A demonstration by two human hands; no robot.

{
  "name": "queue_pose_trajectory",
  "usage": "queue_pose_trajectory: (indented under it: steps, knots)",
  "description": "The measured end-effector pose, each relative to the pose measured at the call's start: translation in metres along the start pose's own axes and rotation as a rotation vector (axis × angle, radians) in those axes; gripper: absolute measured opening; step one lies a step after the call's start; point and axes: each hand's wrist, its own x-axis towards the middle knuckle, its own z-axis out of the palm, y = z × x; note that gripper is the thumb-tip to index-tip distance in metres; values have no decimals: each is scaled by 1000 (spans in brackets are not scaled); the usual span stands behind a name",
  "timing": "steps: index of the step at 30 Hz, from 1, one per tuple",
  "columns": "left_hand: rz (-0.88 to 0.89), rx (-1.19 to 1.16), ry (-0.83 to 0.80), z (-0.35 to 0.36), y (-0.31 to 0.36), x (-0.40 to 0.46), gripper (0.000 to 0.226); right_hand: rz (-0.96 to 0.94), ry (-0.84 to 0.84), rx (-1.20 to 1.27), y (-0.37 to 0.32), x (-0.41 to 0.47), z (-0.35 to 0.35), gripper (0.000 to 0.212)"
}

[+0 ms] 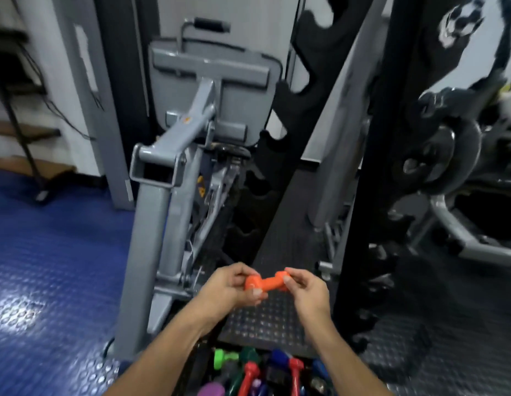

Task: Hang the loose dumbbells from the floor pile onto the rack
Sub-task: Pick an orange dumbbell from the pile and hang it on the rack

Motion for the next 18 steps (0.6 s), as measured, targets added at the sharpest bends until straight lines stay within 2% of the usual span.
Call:
queue_pose_trajectory:
  steps: [6, 8, 11, 14, 16, 18]
  knots:
    - [238, 20, 163, 10, 104, -32, 33, -247, -96, 62, -124, 24, -8, 22]
    - [321, 15, 221, 12, 138, -40, 26, -303, -44, 91, -170, 35, -10, 25]
    - [465, 20, 310, 15, 187, -48, 27, -368, 105, 91, -230, 56, -17, 57]
    - [592, 36, 371, 19, 238, -50, 27, -391, 21, 111, -277, 76, -23, 81]
    - [655, 47, 398, 24, 272, -49, 26, -435, -38, 65, -299, 85, -23, 88]
    - [722, 79, 425, 31, 307, -45, 26, -499, -30, 1, -312, 95, -24, 83]
